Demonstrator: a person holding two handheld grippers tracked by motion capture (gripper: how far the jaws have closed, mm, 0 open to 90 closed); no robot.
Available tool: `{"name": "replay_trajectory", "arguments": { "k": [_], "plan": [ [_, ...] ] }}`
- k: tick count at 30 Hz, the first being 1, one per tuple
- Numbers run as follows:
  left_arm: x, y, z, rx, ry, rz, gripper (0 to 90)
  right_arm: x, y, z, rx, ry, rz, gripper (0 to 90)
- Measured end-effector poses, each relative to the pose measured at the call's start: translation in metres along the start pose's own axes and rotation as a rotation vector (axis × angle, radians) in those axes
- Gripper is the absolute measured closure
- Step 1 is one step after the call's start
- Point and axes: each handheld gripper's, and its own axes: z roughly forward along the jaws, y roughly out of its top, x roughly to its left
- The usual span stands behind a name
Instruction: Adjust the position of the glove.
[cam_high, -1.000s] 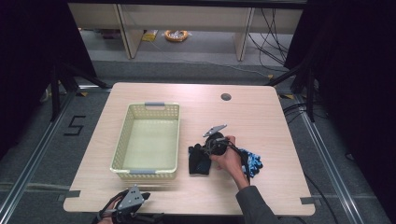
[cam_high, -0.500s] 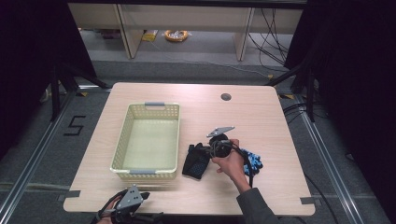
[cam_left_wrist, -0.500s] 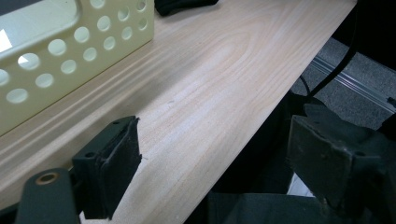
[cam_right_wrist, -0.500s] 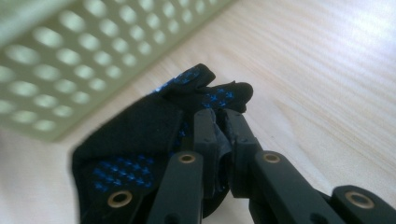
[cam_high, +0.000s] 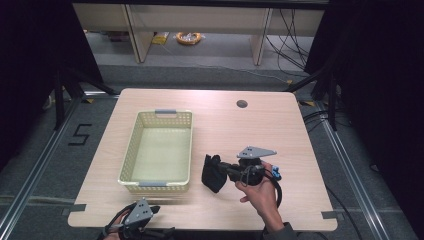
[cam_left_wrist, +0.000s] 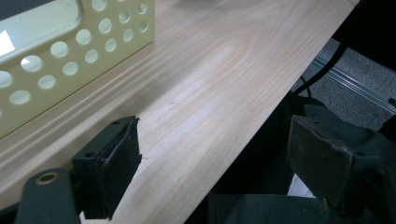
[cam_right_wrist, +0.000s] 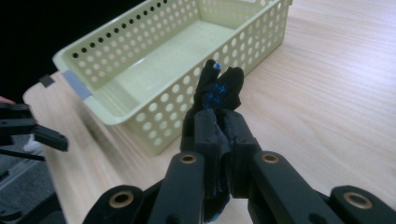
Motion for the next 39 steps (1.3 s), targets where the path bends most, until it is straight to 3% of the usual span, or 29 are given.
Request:
{"name": "replay_trajectory", "arguments": {
  "k": [6, 8, 10, 11, 12, 15, 17, 19, 20, 22, 24, 25, 27, 28, 29, 30, 31, 34, 36, 37, 38, 39],
  "plan": [
    [0.0, 0.0, 0.0, 0.002, 0.0, 0.001, 16.5, 0.009, -0.012, -0.004, -0.026, 0.026, 0.019, 85.9],
    [0.0, 0.0, 0.0, -0.001, 0.001, -0.001, 16.5, 0.015, -0.016, -0.006, -0.015, 0.026, 0.065, 85.8],
    [0.0, 0.0, 0.0, -0.003, 0.001, -0.001, 16.5, 0.014, -0.018, -0.006, -0.041, 0.047, 0.046, 85.9],
    [0.0, 0.0, 0.0, -0.003, 0.001, -0.001, 16.5, 0.018, -0.019, -0.008, -0.032, 0.048, 0.094, 85.9],
    [0.0, 0.0, 0.0, 0.0, 0.0, 0.0, 16.5, 0.016, -0.02, -0.008, -0.048, 0.047, 0.038, 85.8],
    [0.0, 0.0, 0.0, 0.001, 0.001, 0.001, 16.5, 0.02, -0.022, -0.013, -0.057, 0.058, 0.071, 85.8],
    [0.0, 0.0, 0.0, 0.0, 0.001, 0.001, 16.5, 0.022, -0.025, -0.016, -0.081, 0.043, 0.065, 85.8],
    [0.0, 0.0, 0.0, -0.003, 0.001, 0.001, 16.5, 0.026, -0.031, -0.019, -0.078, 0.039, 0.118, 85.8],
    [0.0, 0.0, -0.001, 0.004, -0.002, 0.003, 16.5, 0.023, -0.035, -0.019, -0.088, 0.037, 0.087, 85.7],
    [0.0, 0.0, 0.0, 0.003, 0.001, 0.004, 16.5, 0.024, -0.045, -0.021, -0.061, 0.012, 0.149, 85.7],
    [0.0, 0.0, 0.0, 0.005, 0.001, 0.005, 16.5, 0.017, -0.057, -0.018, -0.081, -0.014, 0.143, 85.6],
    [0.0, 0.0, 0.0, 0.007, 0.001, 0.008, 16.5, 0.017, -0.063, -0.019, -0.073, -0.01, 0.193, 85.6],
    [-0.001, 0.0, 0.001, -0.006, 0.001, -0.01, 16.5, 0.012, -0.073, -0.017, -0.079, -0.029, 0.243, 85.5],
    [-0.001, 0.0, 0.001, -0.007, 0.0, -0.008, 16.5, 0.007, -0.078, -0.017, -0.081, -0.036, 0.245, 85.2],
    [-0.001, 0.0, 0.001, -0.007, 0.0, -0.007, 16.5, 0.004, -0.082, -0.017, -0.072, -0.019, 0.276, 85.1],
    [-0.003, -0.001, 0.002, -0.009, -0.001, -0.033, 16.5, 0.001, -0.087, -0.017, -0.081, -0.036, 0.304, 84.9],
    [-0.001, -0.001, 0.001, 0.015, 0.01, -0.004, 16.5, -0.001, -0.09, -0.017, -0.08, -0.031, 0.344, 84.5],
    [-0.001, -0.001, 0.001, 0.019, 0.006, -0.007, 16.5, -0.01, -0.096, -0.02, -0.086, -0.053, 0.343, 82.9],
    [0.001, 0.0, 0.0, 0.033, -0.004, 0.025, 16.5, -0.012, -0.099, -0.021, -0.092, -0.056, 0.349, 82.5],
    [-0.002, -0.001, 0.003, -0.011, -0.002, -0.007, 16.5, -0.011, -0.1, -0.021, -0.079, -0.064, 0.368, 81.6],
    [0.0, 0.0, 0.0, 0.022, 0.006, 0.019, 16.5, -0.006, -0.101, -0.022, -0.05, -0.06, 0.422, 80.5],
    [0.001, 0.0, 0.0, 0.032, 0.006, 0.032, 16.5, -0.009, -0.102, -0.022, -0.05, -0.082, 0.377, 79.8]
  ]
}}
